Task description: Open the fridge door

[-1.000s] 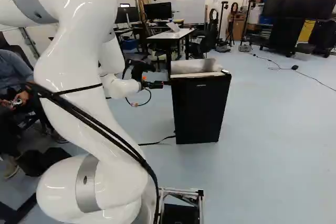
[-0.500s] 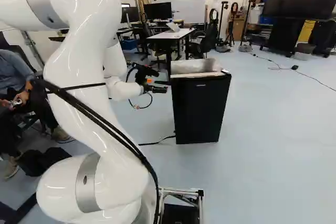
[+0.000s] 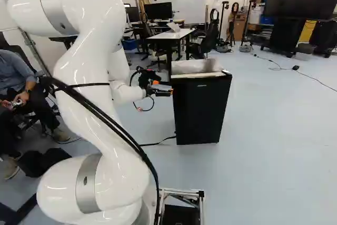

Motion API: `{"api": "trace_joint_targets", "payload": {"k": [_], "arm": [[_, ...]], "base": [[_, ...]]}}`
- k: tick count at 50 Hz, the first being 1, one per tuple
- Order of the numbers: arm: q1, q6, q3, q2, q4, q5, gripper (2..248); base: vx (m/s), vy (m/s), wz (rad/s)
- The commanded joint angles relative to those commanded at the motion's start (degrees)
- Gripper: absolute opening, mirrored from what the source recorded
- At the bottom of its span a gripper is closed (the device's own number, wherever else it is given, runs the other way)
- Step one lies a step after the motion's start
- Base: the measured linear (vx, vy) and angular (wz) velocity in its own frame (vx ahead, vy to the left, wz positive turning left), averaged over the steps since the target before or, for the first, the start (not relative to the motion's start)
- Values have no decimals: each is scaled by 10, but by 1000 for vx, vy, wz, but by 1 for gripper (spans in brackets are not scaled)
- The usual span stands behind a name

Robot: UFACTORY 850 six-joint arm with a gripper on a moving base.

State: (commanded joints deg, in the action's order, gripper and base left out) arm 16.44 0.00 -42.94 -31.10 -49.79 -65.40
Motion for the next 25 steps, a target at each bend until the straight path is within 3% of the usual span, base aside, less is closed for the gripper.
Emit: {"api": "trace_joint_targets", "payload": {"k": [25], "arm": [[-6, 0, -40, -61, -57, -59, 247]], "base": [[0, 0, 0]]}}
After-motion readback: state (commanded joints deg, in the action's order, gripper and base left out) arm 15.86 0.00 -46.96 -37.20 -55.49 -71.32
